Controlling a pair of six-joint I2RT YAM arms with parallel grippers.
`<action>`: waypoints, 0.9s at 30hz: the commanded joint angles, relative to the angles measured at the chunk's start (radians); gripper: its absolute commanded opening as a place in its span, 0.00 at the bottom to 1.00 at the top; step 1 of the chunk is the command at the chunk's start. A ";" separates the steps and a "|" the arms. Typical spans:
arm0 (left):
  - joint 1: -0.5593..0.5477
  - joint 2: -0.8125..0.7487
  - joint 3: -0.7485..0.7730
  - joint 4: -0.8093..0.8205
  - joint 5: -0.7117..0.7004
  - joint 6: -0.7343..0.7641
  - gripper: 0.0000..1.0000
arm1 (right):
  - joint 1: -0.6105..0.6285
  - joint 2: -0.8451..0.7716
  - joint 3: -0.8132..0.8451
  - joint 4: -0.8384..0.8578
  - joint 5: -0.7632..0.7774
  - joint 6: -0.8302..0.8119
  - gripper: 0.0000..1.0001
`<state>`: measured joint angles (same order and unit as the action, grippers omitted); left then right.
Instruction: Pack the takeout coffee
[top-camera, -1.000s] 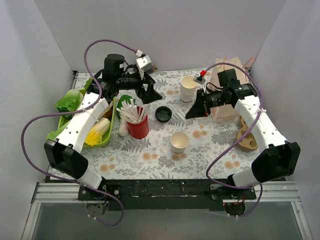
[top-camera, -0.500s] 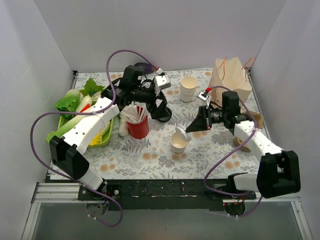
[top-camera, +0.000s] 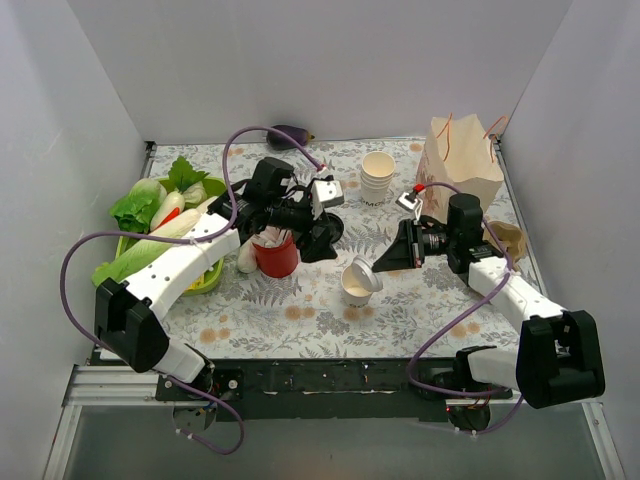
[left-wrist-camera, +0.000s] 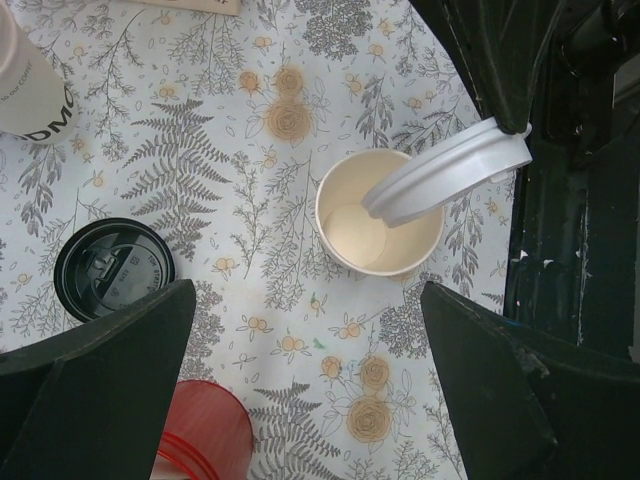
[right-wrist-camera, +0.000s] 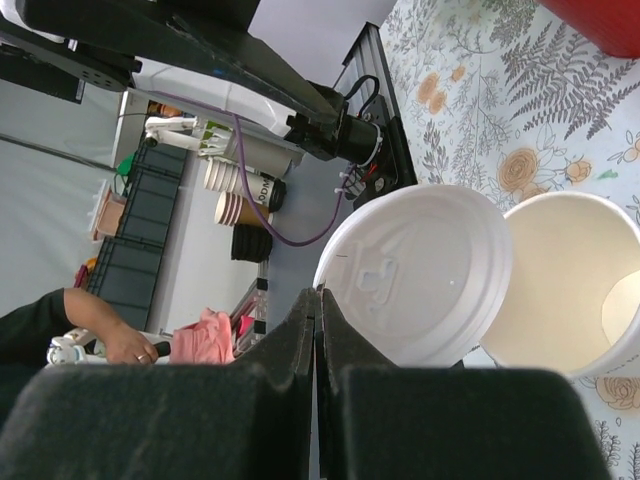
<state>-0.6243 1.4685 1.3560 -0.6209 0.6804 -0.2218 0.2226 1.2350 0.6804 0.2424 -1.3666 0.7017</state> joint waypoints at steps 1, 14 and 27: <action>-0.011 -0.054 -0.012 0.038 -0.008 0.024 0.98 | -0.003 -0.025 -0.036 0.006 -0.019 -0.021 0.01; -0.061 -0.056 -0.057 0.033 -0.010 0.024 0.97 | -0.005 -0.014 -0.084 0.084 -0.039 0.047 0.01; -0.068 -0.027 -0.051 0.044 -0.002 0.029 0.97 | -0.005 0.066 -0.039 0.140 0.004 0.087 0.01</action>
<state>-0.6891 1.4639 1.3006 -0.5976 0.6651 -0.1986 0.2226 1.2835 0.5941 0.3264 -1.3659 0.7719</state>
